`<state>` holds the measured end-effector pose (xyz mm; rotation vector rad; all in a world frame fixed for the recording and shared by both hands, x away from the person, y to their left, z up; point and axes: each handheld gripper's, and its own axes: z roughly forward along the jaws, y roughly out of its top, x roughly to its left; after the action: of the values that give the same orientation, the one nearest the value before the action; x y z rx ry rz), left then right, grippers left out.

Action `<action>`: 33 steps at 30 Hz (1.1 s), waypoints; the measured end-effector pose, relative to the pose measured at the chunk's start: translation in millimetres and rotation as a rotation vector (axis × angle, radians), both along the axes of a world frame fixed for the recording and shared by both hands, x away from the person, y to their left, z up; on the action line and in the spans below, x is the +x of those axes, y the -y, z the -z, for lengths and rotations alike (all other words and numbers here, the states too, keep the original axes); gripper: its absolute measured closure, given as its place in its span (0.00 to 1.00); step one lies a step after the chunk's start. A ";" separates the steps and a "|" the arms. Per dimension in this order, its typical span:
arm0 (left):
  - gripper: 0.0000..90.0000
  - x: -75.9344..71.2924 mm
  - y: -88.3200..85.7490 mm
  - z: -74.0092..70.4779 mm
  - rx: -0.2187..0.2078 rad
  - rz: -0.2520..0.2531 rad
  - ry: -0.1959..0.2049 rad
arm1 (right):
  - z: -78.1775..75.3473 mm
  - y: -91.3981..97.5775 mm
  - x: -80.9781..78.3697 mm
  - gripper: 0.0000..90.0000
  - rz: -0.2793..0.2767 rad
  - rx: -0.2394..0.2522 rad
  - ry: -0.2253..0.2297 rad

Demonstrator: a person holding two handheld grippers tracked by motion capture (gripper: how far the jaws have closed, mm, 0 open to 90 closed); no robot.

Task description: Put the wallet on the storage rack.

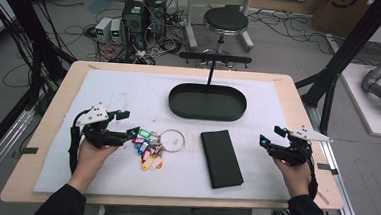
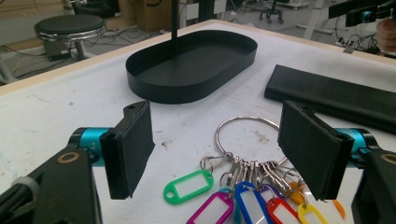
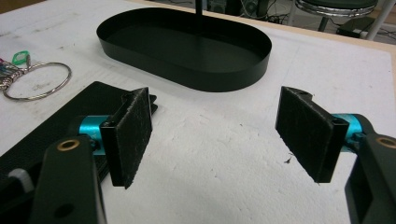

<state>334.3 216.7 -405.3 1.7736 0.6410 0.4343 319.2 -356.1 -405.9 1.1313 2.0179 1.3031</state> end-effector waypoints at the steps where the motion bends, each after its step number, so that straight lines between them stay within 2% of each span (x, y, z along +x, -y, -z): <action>1: 0.30 0.0 0.0 0.0 0.002 0.001 0.001 | 0.1 -0.2 0.4 0.31 0.001 0.000 0.002; 10: 0.30 -0.1 -1.1 1.5 0.005 -0.018 -0.006 | -2.8 -12.7 -6.0 0.31 -0.067 0.005 0.021; 13: 0.30 0.4 -2.0 1.6 0.009 -0.030 -0.003 | -5.4 -23.2 -12.8 0.31 -0.113 -0.001 0.033; 14: 0.30 0.6 -2.1 1.7 0.009 -0.033 -0.003 | -7.0 -31.4 -18.1 0.31 -0.146 0.002 0.032; 16: 0.30 1.3 -2.3 1.8 0.008 -0.039 -0.001 | -7.4 -34.4 -19.9 0.31 -0.158 0.001 0.034; 21: 0.30 1.7 -2.1 1.5 0.009 -0.044 0.006 | -6.6 -56.3 -33.4 0.31 -0.241 -0.003 0.021; 26: 0.30 2.0 -1.8 1.4 0.008 -0.048 0.013 | -3.2 -72.5 -42.2 0.31 -0.303 -0.028 0.004; 33: 0.30 2.9 -2.2 1.8 0.010 -0.058 0.012 | 3.9 -91.3 -55.6 0.31 -0.370 -0.108 0.000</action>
<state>337.2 218.9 -407.2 1.7644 0.6839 0.4876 263.7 -264.8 -409.8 0.7305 2.3442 1.3408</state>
